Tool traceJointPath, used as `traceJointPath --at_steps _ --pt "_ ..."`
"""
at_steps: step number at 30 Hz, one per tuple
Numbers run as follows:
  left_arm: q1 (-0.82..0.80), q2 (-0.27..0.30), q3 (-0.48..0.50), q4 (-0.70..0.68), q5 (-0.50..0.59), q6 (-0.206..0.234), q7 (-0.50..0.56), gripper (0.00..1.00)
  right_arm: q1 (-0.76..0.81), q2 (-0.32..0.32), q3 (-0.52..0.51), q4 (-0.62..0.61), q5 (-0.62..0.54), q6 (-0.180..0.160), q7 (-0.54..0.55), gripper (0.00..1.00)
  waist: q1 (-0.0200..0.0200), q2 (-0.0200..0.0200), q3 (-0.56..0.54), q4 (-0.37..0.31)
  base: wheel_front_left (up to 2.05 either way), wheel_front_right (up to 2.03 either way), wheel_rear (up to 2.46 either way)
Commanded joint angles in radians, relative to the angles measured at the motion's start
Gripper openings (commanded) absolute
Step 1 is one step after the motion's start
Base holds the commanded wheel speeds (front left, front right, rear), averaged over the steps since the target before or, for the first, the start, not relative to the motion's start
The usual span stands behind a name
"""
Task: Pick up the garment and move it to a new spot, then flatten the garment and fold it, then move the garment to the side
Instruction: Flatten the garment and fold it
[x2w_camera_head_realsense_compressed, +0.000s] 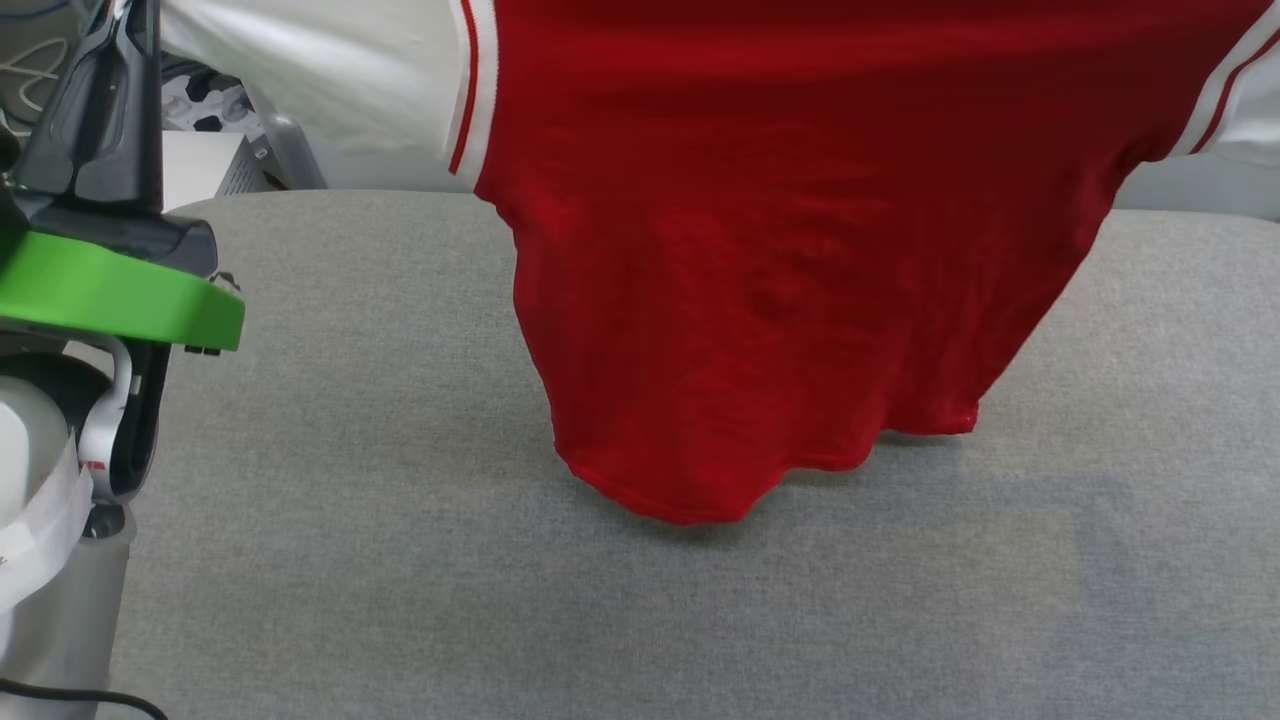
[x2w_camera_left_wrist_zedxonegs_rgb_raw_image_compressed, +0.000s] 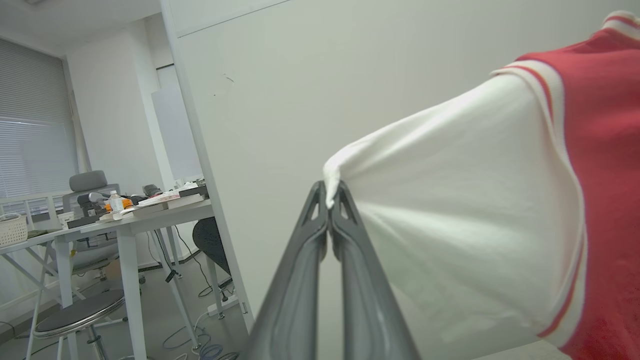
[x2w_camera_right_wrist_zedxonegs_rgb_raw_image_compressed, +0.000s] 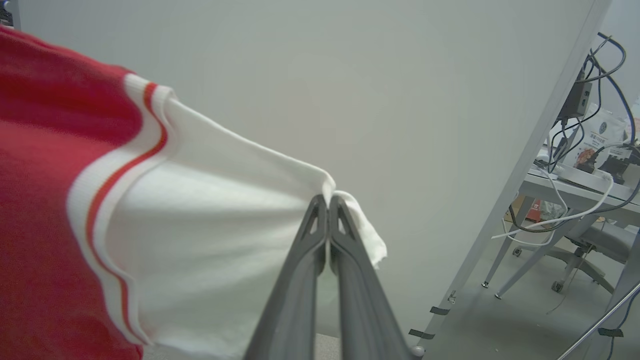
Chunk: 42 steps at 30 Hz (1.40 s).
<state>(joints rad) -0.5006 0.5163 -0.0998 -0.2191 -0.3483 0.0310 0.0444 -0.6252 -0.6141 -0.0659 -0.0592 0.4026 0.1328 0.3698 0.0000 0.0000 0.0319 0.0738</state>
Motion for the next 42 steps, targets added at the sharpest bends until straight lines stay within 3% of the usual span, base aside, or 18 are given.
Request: traceJointPath --at_steps 1,9,14,23,32,42 --pt "-0.020 0.012 0.003 -0.003 0.008 0.005 -0.001 0.00 -0.020 0.003 -0.011 -0.006 -0.015 -0.002 0.003 0.00 0.0000 0.0000 0.009 -0.002 0.00 0.00 0.00" --pt "-0.088 0.030 0.003 0.000 0.002 -0.004 0.021 0.00 -0.092 -0.001 0.009 -0.018 -0.037 -0.002 0.003 0.00 0.0000 0.0000 0.071 -0.015 0.00 0.00 0.00" --pt "-0.184 0.049 0.002 0.026 0.005 -0.043 -0.030 0.00 -0.184 -0.019 0.026 0.010 -0.045 -0.002 -0.016 0.00 0.0000 0.0000 0.164 -0.022 0.00 0.00 0.00" --pt "-0.486 0.085 -0.032 0.189 -0.002 -0.123 -0.074 0.00 -0.496 0.007 0.059 0.151 -0.095 -0.002 -0.066 0.00 0.0000 0.0000 0.389 -0.036 0.00 0.00 0.00" --pt "-0.874 0.088 -0.122 0.449 -0.009 -0.157 -0.127 0.00 -0.825 0.104 0.073 0.391 -0.187 -0.002 -0.130 0.00 0.0000 0.0000 0.573 -0.056 0.00 0.00 0.00" --pt "-1.206 0.074 -0.201 0.739 0.000 -0.161 -0.263 0.00 -1.114 0.221 0.012 0.625 -0.325 -0.002 -0.317 0.00 0.0000 0.0000 0.702 -0.063 0.00 0.00 0.00"
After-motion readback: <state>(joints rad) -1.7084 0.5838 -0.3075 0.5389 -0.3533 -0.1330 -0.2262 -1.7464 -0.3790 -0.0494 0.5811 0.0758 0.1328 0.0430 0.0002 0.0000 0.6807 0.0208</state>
